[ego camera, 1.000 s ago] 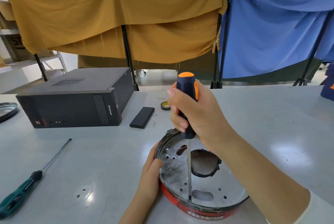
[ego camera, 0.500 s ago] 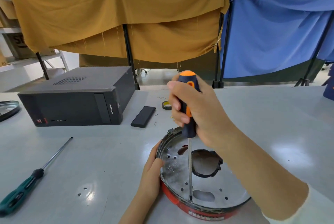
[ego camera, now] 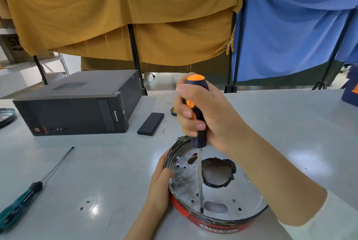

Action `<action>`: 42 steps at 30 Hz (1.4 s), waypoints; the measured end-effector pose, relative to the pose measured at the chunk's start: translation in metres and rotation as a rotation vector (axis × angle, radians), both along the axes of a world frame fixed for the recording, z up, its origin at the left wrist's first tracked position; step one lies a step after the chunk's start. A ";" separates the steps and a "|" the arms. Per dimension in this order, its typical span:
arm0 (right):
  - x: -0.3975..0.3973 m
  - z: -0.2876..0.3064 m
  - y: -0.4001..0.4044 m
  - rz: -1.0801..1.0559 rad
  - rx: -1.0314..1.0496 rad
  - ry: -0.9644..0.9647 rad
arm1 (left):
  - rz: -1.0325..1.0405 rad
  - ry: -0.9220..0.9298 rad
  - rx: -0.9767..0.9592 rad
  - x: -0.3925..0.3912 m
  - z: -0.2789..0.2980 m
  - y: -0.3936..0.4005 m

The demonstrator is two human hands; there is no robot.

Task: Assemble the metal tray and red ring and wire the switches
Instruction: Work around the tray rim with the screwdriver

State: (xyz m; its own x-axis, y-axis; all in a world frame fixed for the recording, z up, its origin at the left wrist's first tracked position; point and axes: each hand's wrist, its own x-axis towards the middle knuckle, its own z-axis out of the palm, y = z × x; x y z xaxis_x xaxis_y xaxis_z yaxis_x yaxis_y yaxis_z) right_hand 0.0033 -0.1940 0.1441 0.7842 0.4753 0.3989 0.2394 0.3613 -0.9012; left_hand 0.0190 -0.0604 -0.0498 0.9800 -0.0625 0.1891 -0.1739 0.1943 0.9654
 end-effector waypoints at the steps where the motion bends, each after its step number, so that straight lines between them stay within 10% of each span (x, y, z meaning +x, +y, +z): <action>1: -0.004 -0.003 0.004 -0.176 0.021 -0.049 | -0.002 -0.005 0.013 0.000 0.001 0.000; 4: -0.006 -0.003 0.004 -0.356 0.017 -0.113 | 0.014 -0.021 0.017 0.000 0.001 0.001; 12: 0.006 0.013 -0.011 0.344 -0.007 0.092 | 0.016 0.008 -0.023 0.000 0.002 -0.001; 19: -0.008 -0.004 0.008 -0.461 0.019 -0.132 | 0.084 -0.008 0.063 0.003 -0.001 -0.002; 27: 0.001 0.014 -0.011 0.391 -0.063 0.040 | 0.058 -0.027 0.005 -0.003 0.000 0.000; 35: -0.008 -0.003 0.004 -0.471 -0.035 -0.143 | 0.070 0.070 0.131 0.000 -0.007 0.008; 42: -0.002 0.014 -0.013 0.309 -0.083 0.052 | 0.063 -0.008 0.000 -0.004 0.003 -0.004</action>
